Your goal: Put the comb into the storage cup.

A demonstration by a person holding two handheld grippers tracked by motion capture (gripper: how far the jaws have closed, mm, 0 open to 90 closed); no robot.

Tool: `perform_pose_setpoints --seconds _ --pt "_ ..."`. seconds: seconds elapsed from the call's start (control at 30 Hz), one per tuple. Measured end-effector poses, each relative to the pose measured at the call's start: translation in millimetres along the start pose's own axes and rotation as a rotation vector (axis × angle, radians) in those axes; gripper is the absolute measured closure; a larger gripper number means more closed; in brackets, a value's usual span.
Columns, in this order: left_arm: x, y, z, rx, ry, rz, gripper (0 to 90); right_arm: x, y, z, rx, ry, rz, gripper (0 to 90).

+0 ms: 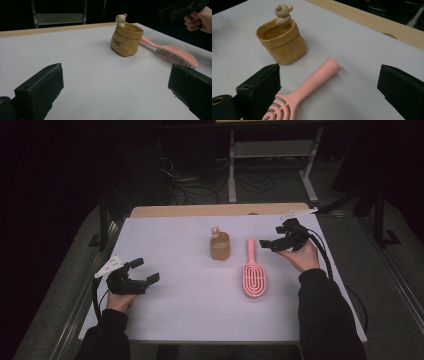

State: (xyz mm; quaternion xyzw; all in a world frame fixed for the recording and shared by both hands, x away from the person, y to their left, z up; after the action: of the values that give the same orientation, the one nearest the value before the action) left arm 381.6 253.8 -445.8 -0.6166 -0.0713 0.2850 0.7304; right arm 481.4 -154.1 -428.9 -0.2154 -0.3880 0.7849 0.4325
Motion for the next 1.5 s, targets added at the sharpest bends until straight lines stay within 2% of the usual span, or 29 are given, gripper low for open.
perform_pose_setpoints --seconds 0.07,0.27,0.5,0.67,0.73,1.07,1.23,1.27,1.5 --pt "0.2 -0.8 0.7 -0.009 0.002 0.005 0.0 2.9 1.1 -2.1 -0.005 -0.019 -0.005 9.4" --pt "0.4 -1.0 0.9 -0.012 0.002 0.008 0.0 9.3 4.0 -9.8 0.002 -0.029 0.009 14.5" --pt "0.6 -0.8 0.7 -0.009 0.001 0.005 0.0 15.4 1.6 -11.1 -0.024 -0.059 0.016 27.9" --pt "0.4 -0.7 0.5 -0.007 0.002 0.004 0.0 18.2 3.3 -15.0 -0.012 -0.069 0.027 34.3" --pt "0.5 -0.6 0.4 -0.007 0.003 0.004 0.0 19.4 5.2 -17.6 0.001 -0.067 0.03 40.7" --pt "0.4 0.0 -0.2 -0.002 0.004 0.004 0.0 23.5 12.7 -25.8 0.042 -0.069 0.036 52.7" --pt "0.2 0.2 -0.4 -0.001 0.006 0.004 0.0 26.6 14.5 -31.8 0.059 -0.041 0.044 67.5" --pt "0.1 0.2 -0.5 0.001 0.005 0.002 0.0 26.1 15.7 -34.8 0.071 -0.013 0.047 73.8" --pt "-0.1 0.7 -1.1 0.006 0.008 -0.007 0.0 27.8 18.8 -41.9 0.084 0.003 0.046 84.8"
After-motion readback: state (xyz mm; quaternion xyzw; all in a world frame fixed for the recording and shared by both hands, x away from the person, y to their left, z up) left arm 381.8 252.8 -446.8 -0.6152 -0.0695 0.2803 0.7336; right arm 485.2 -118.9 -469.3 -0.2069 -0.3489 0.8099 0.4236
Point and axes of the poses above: each handheld gripper's, and its own axes: z roughly backward along the jaws, y roughly out of its underside, x roughly to its left, the point moved 9 cm from there along -z, roughly forward along the jaws, and after that the axes turned 14 degrees about y, right-handed, at the moved point
